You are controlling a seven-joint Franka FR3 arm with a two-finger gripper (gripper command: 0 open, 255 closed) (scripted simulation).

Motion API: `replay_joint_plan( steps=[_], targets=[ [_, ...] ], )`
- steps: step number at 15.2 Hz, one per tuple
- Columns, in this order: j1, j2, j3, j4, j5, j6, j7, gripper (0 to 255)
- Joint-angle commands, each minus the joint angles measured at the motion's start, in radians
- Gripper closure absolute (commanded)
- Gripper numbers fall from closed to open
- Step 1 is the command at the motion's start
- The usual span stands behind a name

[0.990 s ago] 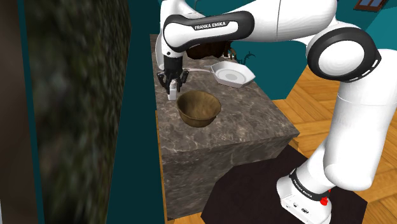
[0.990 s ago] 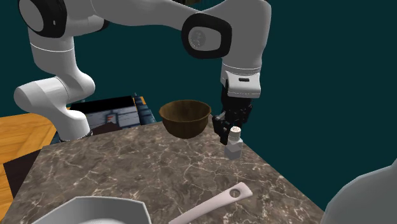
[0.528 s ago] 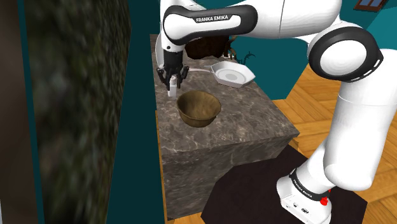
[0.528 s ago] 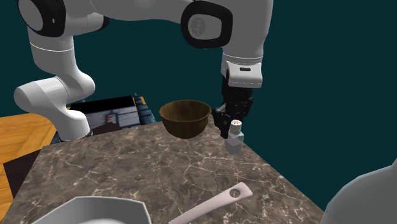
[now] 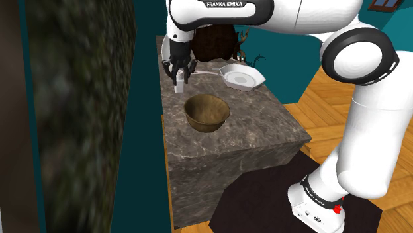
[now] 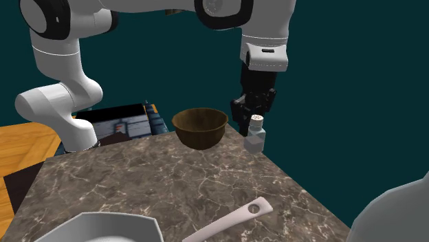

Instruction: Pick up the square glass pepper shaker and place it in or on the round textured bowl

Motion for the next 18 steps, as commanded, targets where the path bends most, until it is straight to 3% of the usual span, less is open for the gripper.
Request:
replay_joint_plan(
  steps=[1, 11, 18],
  targets=[
    [0.002, 0.001, 0.001, 0.027, 0.0, -0.027, 0.003, 255],
    [0.012, 0.031, 0.002, 0.21, -0.006, -0.179, 0.012, 255],
    [0.027, 0.087, 0.002, 0.395, -0.015, -0.308, 0.019, 255]
  ],
)
